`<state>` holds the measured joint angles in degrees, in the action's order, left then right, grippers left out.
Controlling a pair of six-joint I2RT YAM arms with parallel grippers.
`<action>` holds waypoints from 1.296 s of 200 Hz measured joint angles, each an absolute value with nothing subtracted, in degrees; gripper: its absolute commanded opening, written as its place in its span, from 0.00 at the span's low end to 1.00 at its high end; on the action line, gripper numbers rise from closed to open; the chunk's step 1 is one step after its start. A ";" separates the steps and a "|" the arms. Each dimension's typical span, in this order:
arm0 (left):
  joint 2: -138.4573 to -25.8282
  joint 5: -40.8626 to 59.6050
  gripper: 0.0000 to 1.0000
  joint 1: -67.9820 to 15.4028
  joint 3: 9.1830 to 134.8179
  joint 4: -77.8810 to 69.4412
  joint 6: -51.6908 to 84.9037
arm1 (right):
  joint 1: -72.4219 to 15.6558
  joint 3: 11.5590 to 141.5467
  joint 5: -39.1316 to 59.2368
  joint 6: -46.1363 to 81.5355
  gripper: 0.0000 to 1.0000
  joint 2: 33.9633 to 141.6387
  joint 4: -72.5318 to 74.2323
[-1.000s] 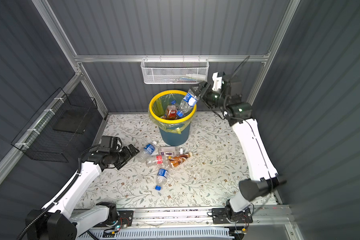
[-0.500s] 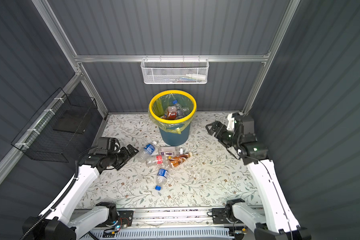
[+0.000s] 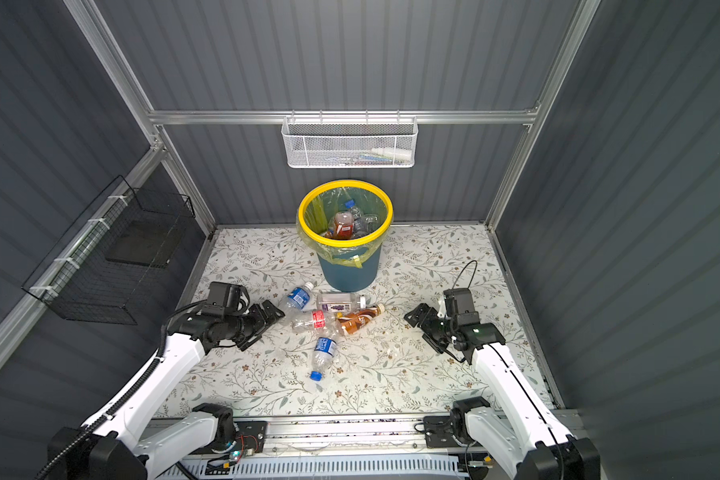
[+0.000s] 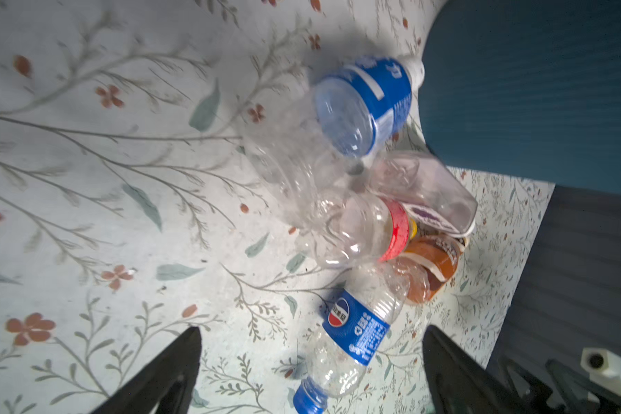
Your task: Throw the plastic bottles in the bin
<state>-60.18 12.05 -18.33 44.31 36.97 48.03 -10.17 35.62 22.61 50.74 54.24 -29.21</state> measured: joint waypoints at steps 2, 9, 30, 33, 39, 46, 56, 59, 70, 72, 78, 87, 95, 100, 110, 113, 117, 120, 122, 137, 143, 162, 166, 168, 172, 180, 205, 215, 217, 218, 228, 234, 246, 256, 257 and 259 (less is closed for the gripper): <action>-60.25 11.97 0.93 -19.05 44.23 36.80 48.31 | -10.20 35.48 22.65 50.83 0.84 54.33 -28.95; -60.47 11.60 0.92 -21.39 43.90 35.99 49.10 | -10.24 35.20 22.79 51.00 0.84 54.59 -28.21; -62.52 10.28 0.91 -28.18 42.63 33.23 51.55 | -10.46 35.00 22.96 51.27 0.84 55.48 -26.24; -62.87 10.07 0.91 -28.99 42.54 33.01 51.79 | -10.48 34.98 22.96 51.35 0.84 55.59 -25.91; -64.01 9.41 0.91 -31.07 42.44 32.58 52.40 | -10.50 34.87 22.98 51.42 0.84 55.68 -25.32; -65.30 8.71 0.92 -33.12 42.39 31.92 53.04 | -10.50 34.70 23.00 51.51 0.83 55.68 -24.82; -67.13 7.94 0.92 -35.59 42.39 30.76 53.71 | -10.50 34.39 23.09 51.64 0.83 55.66 -24.10; -67.61 7.68 0.93 -36.34 42.39 30.46 53.87 | -10.50 34.28 23.14 51.68 0.83 55.66 -23.94; -69.84 7.01 0.93 -38.74 42.39 29.12 54.43 | -10.50 33.87 23.18 51.90 0.83 55.68 -23.57; -70.22 6.79 0.93 -39.13 42.39 28.95 54.54 | -10.50 33.80 23.18 51.90 0.83 55.68 -23.53; -71.29 6.55 0.93 -40.10 42.39 28.36 54.70 | -10.50 33.61 23.18 52.10 0.83 55.66 -23.51; -72.90 5.98 0.93 -41.32 42.39 27.46 54.83 | -10.50 33.36 23.18 52.14 0.82 55.66 -23.44; -74.15 5.69 0.93 -41.95 42.39 26.81 54.92 | -10.50 33.19 23.18 52.27 0.82 55.66 -23.42; -74.81 5.48 0.93 -42.24 42.41 26.41 54.94 | -10.50 33.10 23.18 52.31 0.81 55.66 -23.40; -76.23 5.06 0.93 -42.61 42.41 25.58 54.94 | -10.50 32.99 23.18 52.42 0.81 55.59 -23.33; -76.66 4.97 0.93 -42.74 42.46 25.32 54.92 | -10.50 32.97 23.18 52.47 0.81 55.57 -23.31; -77.23 4.89 0.93 -42.85 42.52 25.08 54.92 | -10.50 32.95 23.18 52.49 0.81 55.55 -23.31; -77.60 4.80 0.93 -42.89 42.59 24.86 54.92 | -10.50 32.93 23.18 52.49 0.81 55.53 -23.31; -77.97 4.78 0.93 -42.96 42.65 24.62 54.92 | -10.50 32.93 23.18 52.49 0.81 55.51 -23.29; -80.25 4.89 0.93 -43.24 43.29 22.81 54.89 | -10.50 32.88 23.20 52.51 0.80 55.48 -23.18; -81.08 4.86 0.92 -43.46 43.64 22.11 54.92 | -10.50 32.88 23.20 52.51 0.80 55.48 -23.18; -83.53 4.86 0.90 -43.75 44.10 19.92 54.89 | -10.50 32.88 23.20 52.51 0.80 55.44 -23.16; -83.90 4.84 0.90 -43.83 44.14 19.62 54.87 | -10.50 32.88 23.18 52.51 0.80 55.40 -23.16; -84.12 4.86 0.89 -43.83 44.16 19.53 54.87 | -10.50 32.88 23.18 52.51 0.80 55.37 -23.16; -84.51 4.89 0.89 -43.86 44.21 19.33 54.85 | -10.50 32.86 23.18 52.51 0.80 55.31 -23.16; -85.23 4.86 0.88 -43.86 44.38 18.98 54.72 | -10.50 32.84 23.18 52.51 0.79 55.20 -23.14; -87.02 4.86 0.80 -43.86 44.99 17.74 54.46 | -10.50 32.69 23.18 52.51 0.79 55.09 -23.11; -87.18 4.86 0.74 -43.86 45.01 17.50 54.57 | -10.50 32.58 23.18 52.51 0.78 55.07 -23.11; -87.20 4.89 0.73 -43.86 45.01 17.50 54.43 | -10.50 32.56 23.18 52.51 0.78 55.07 -23.14; -87.22 4.89 0.73 -43.86 45.01 17.52 54.37 | -10.50 32.56 23.18 52.51 0.78 55.07 -23.14; -87.24 4.84 0.69 -43.86 44.99 17.52 54.41 | -10.50 32.51 23.18 52.51 0.78 55.07 -23.14; -87.22 4.80 0.67 -43.86 44.99 17.56 54.37 | -10.50 32.51 23.18 52.51 0.78 55.07 -23.14; -87.09 4.60 0.64 -43.86 44.91 17.85 54.46 | -10.50 32.51 23.18 52.51 0.77 55.07 -23.14; -86.32 4.38 0.63 -43.86 44.36 18.22 54.57 | -10.50 32.51 23.18 52.49 0.77 55.07 -23.14; -86.24 4.36 0.62 -43.86 44.29 18.24 54.59 | -10.50 32.51 23.18 52.49 0.77 55.07 -23.14; -86.00 4.27 0.63 -43.86 44.12 18.35 54.61 | -10.50 32.51 23.18 52.49 0.77 55.07 -23.14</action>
